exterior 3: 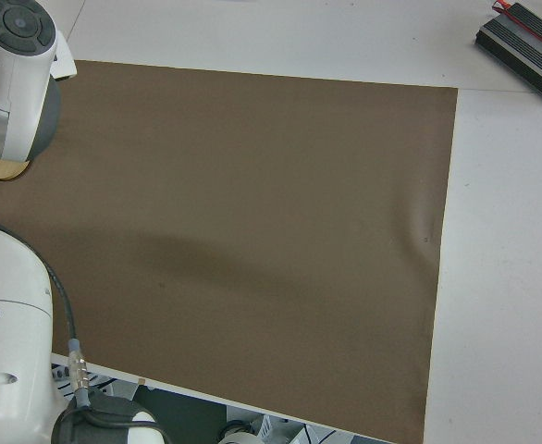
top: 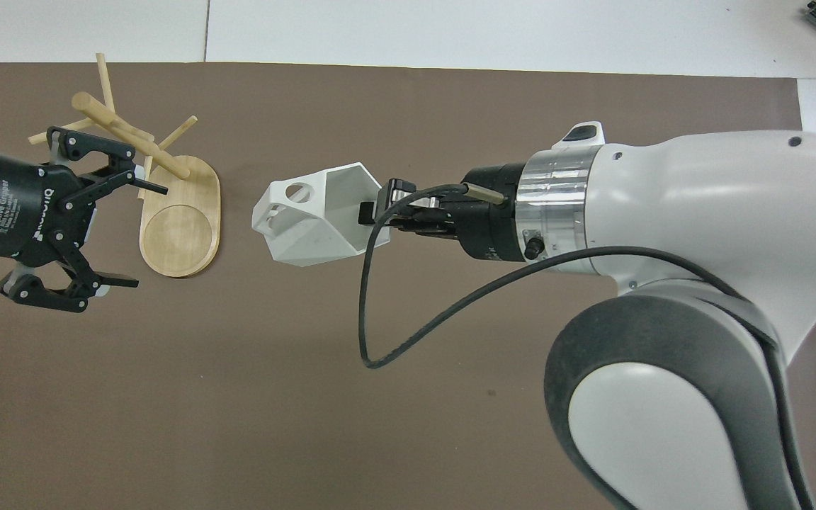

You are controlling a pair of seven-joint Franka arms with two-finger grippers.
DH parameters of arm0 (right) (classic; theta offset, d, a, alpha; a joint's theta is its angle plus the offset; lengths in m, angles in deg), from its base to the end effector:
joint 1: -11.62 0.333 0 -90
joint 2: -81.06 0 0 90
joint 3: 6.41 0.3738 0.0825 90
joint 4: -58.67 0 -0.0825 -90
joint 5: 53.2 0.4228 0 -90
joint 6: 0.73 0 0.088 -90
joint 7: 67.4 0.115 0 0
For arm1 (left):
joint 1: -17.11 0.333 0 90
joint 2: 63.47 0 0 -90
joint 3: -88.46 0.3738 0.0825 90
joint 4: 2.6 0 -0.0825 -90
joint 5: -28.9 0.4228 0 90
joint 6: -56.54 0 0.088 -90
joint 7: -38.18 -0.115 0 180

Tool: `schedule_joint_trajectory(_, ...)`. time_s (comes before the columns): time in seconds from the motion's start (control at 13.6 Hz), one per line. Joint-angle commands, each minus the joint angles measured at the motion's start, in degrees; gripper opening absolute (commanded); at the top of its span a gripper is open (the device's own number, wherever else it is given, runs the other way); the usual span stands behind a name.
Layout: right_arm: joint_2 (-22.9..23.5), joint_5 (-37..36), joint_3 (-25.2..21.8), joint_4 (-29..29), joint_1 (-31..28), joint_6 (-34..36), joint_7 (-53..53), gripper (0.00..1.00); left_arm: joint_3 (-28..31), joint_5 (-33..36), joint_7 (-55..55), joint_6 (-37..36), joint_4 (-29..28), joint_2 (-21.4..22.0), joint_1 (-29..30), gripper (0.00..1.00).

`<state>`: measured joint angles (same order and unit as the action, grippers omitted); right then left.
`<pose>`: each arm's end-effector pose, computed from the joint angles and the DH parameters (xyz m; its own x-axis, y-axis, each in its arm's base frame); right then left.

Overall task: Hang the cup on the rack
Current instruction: 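Carry the cup toward the mug tree while the left gripper approaches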

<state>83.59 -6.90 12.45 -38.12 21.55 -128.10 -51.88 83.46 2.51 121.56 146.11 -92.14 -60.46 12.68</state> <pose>0.5697 0.3387 0.6691 0.9851 -0.1536 0.0770 -0.0385 -0.6342 -0.7722 0.5567 -0.1463 0.7201 0.2858 0.8562 -0.4305 0.9579 -0.2675 0.1039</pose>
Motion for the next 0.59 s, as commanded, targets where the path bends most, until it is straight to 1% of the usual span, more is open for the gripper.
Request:
schedule_joint_trajectory(0.0,-2.4,1.9,0.1,-3.4,1.8,-3.8,0.7,0.00,-0.8,-2.1,7.3,0.3,-1.4,0.8,-0.5,1.00)
schedule_joint_trajectory(0.29,-2.3,2.3,0.1,-3.3,1.8,-4.3,0.7,0.00,-2.1,-3.8,14.0,-0.7,-1.6,0.7,-0.6,1.00)
schedule_joint_trajectory(0.51,-2.3,2.6,0.1,-3.3,1.8,-4.6,0.7,0.00,-2.7,-5.9,16.8,0.2,-3.6,1.4,-0.5,1.00)
